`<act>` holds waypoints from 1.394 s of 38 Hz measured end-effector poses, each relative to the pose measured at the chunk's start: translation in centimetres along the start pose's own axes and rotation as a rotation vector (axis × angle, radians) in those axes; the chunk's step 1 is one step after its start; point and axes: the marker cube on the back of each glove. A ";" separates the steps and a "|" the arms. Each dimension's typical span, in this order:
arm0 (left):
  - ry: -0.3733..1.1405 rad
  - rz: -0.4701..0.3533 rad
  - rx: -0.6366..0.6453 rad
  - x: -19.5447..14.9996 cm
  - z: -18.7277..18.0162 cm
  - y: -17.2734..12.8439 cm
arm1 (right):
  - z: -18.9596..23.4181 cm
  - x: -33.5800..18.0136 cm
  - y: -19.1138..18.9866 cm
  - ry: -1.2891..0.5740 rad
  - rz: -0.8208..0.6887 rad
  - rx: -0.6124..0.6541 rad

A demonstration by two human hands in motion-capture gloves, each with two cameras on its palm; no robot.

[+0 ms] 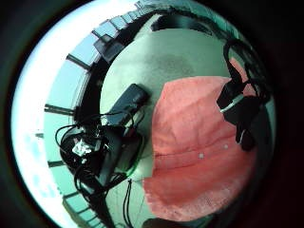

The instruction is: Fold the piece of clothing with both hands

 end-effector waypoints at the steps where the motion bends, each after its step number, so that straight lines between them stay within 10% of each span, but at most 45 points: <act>1: -0.006 -0.021 0.015 0.1 0.1 -0.5 | 0.3 -0.4 -0.8 0.053 0.026 0.007; 12: -0.059 -0.111 0.179 -0.9 2.5 -2.6 | 4.7 -3.3 -5.3 0.215 0.083 -0.018; 20: -0.151 0.016 0.301 0.6 1.6 -0.8 | 1.9 -1.0 -0.1 -0.277 0.163 -0.049; 25: -0.156 0.049 0.178 1.6 2.8 1.4 | 1.6 2.4 5.1 -0.511 0.343 0.029; 31: -0.099 0.066 0.052 1.3 5.6 1.6 | 6.2 8.0 9.5 -0.382 0.572 0.108; 43: -0.045 0.055 -0.098 0.7 8.9 1.6 | 11.4 11.2 13.9 -0.215 0.679 -0.228; 53: -0.004 0.048 -0.072 0.6 8.9 1.5 | 10.2 10.1 9.6 -0.545 0.616 0.190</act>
